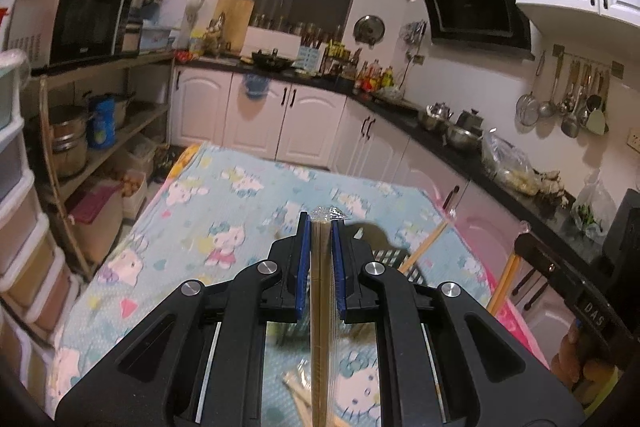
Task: Organize utensils
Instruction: 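Lift both held chopsticks upright and carry them over the caddy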
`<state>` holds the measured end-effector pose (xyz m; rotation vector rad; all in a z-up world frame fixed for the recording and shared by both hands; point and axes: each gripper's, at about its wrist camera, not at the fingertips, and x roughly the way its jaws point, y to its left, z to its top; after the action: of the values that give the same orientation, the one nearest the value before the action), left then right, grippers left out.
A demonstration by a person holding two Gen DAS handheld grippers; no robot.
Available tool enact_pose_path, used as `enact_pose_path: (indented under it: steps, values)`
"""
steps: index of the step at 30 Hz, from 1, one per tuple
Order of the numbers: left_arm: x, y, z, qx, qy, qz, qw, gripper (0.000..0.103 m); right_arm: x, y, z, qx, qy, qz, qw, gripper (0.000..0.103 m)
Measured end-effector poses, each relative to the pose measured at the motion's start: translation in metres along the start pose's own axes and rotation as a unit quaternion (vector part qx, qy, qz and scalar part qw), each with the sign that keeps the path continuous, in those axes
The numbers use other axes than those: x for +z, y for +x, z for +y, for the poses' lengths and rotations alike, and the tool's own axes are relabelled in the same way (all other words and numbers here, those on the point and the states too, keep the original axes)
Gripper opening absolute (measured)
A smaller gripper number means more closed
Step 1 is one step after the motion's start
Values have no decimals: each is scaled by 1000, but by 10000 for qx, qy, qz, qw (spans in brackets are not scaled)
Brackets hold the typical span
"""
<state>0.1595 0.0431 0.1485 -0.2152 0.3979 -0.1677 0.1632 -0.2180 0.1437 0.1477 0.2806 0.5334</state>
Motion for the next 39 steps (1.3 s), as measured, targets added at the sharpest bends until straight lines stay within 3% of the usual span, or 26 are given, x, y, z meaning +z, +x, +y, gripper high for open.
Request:
enact_pose_path:
  steps: [18, 29, 39]
  values:
    - [39, 43, -36, -234, -50, -735, 9970, 5, 49, 7, -21, -167, 40, -565, 9983, 5]
    - [51, 76, -59, 28, 305, -1117, 9933, 5, 77, 33, -34, -280, -6, -857, 9959, 6]
    - [37, 100, -58, 218, 365, -1264, 9911, 5, 70, 65, -52, -514, 63, -966, 9940, 6]
